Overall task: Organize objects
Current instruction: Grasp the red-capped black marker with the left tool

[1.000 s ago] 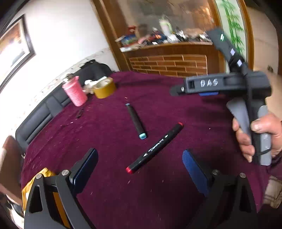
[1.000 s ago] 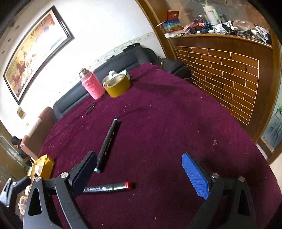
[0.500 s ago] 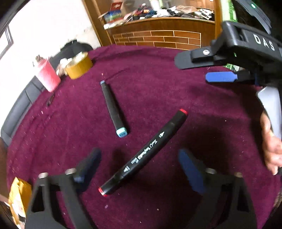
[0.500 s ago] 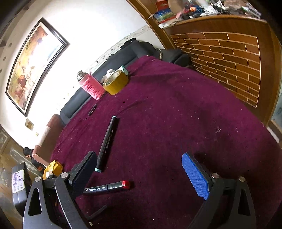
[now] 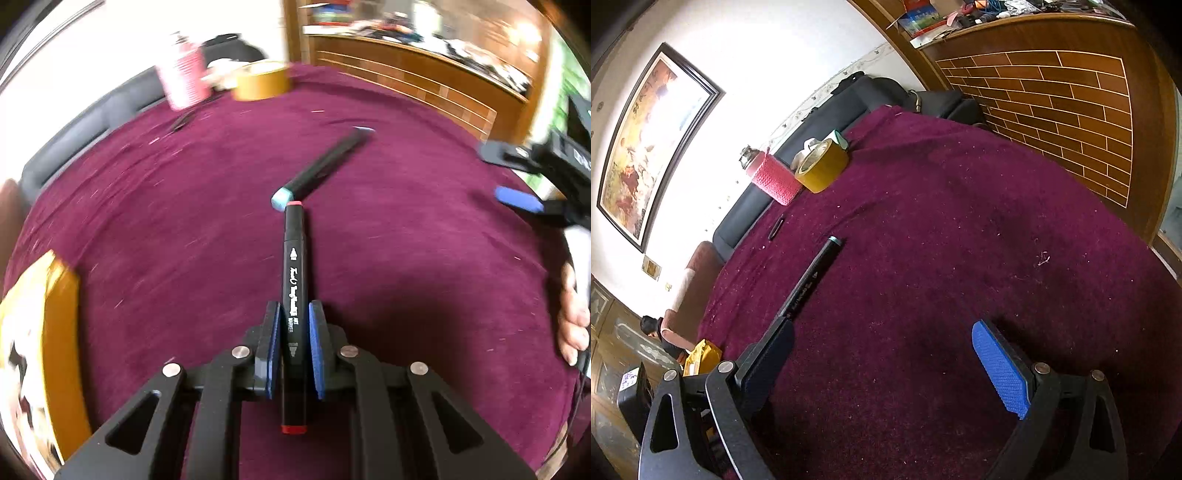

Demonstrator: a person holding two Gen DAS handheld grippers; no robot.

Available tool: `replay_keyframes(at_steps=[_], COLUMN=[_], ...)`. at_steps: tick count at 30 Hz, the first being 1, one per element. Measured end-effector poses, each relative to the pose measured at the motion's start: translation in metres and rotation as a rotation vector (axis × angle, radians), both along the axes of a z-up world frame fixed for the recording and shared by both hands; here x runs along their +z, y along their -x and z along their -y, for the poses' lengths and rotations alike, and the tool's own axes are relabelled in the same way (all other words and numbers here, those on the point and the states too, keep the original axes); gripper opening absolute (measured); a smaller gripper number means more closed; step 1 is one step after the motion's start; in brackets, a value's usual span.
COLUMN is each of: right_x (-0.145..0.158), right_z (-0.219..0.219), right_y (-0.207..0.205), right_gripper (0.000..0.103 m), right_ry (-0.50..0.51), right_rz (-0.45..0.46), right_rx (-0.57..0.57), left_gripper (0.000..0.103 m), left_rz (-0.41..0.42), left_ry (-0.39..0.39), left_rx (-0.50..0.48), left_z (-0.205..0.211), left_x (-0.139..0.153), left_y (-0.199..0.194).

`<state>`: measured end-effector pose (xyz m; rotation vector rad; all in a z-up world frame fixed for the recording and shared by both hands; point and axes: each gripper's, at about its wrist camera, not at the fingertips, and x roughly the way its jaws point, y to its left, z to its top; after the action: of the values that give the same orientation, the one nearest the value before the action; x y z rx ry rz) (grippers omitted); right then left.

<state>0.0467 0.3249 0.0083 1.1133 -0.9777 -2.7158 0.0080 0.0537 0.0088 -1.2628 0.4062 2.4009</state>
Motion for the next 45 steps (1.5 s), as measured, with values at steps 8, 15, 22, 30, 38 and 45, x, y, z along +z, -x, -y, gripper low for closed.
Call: replay_keyframes(at_steps=[8,15,22,30,38,45], right_x=[0.000,0.001,0.014,0.017,0.007,0.006], right_z=[0.002,0.009,0.026,0.096,0.147,0.166], right_y=[0.002,0.004,0.016,0.093,0.159,0.165], right_gripper=[0.100,0.100,0.101,0.101,0.085,0.045], right_ry=[-0.022,-0.064,-0.067,-0.066,-0.254,-0.510], right_rz=[0.005,0.016,0.079,0.243,0.380,0.410], right_rx=[0.003,0.002,0.054,0.184,0.225,0.260], left_gripper=[0.061,0.081,0.088,0.088,0.089,0.089], left_rz=[-0.020,-0.016,0.008,0.035,0.044,0.046], left_ry=[-0.011,-0.127,-0.228,-0.341,-0.357,-0.363], left_rx=[0.061,0.135,0.131,0.133,0.134,0.134], left_z=[0.000,0.016,0.025,0.039,0.041,0.043], left_x=[-0.002,-0.006,-0.005,-0.004,-0.004,-0.004], left_y=[0.011,0.020,0.022,0.025,0.024,0.024])
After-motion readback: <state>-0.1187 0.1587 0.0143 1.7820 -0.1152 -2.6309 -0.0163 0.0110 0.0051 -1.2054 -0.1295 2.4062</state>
